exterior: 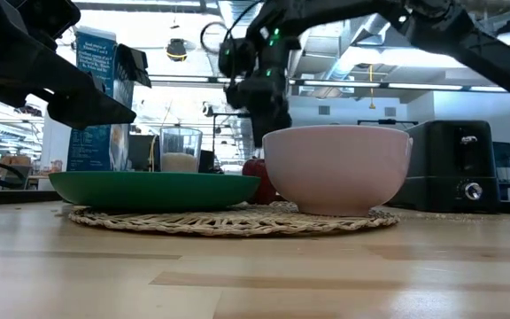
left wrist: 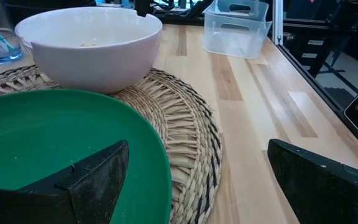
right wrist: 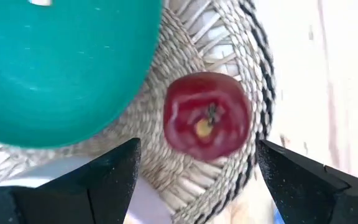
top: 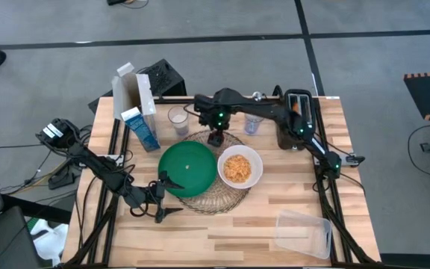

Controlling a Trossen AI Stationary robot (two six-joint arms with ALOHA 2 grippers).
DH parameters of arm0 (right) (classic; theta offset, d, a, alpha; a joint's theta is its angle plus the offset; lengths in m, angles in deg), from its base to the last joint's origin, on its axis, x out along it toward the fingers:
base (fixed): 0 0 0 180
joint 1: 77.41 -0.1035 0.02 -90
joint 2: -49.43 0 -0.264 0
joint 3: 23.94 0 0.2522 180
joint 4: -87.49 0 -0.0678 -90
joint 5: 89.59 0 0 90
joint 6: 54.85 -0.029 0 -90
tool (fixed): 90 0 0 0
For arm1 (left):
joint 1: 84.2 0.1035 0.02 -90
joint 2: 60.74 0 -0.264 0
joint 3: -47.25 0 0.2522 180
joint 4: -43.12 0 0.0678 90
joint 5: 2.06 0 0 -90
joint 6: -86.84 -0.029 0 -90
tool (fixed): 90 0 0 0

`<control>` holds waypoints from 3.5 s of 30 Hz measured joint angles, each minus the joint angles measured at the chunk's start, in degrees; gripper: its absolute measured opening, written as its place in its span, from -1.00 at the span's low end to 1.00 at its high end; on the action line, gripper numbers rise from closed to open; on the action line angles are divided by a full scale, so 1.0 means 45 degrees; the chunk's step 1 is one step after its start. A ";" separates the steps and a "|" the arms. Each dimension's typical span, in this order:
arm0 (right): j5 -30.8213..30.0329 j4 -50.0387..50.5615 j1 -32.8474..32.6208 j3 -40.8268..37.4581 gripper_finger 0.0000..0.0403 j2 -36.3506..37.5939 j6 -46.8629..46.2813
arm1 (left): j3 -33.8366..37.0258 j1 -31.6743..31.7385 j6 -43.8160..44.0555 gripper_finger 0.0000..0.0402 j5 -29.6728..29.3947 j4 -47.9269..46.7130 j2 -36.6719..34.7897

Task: Arrange a breakfast setting
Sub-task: Put the toasted bagel on the green plate from the toaster

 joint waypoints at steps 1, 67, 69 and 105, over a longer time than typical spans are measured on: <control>-0.0004 0.0018 -0.0043 0.0000 0.72 0.0201 -0.0023 | 0.0000 0.0000 0.0029 0.84 0.0004 0.0001 0.0000; -0.3041 -0.0337 0.7438 -1.2211 0.43 1.1276 -0.5032 | -0.0005 0.0476 0.0319 0.84 -0.0335 -0.0015 0.0005; -0.3041 -0.0344 0.7494 -1.2211 0.41 1.1276 -0.4983 | -0.0005 0.0476 0.0316 0.84 -0.0335 -0.0024 0.0005; -0.2883 -0.1248 0.7617 -1.3245 -0.05 1.1295 -0.4655 | -0.0005 0.0476 0.0273 0.84 -0.0345 -0.0087 0.0005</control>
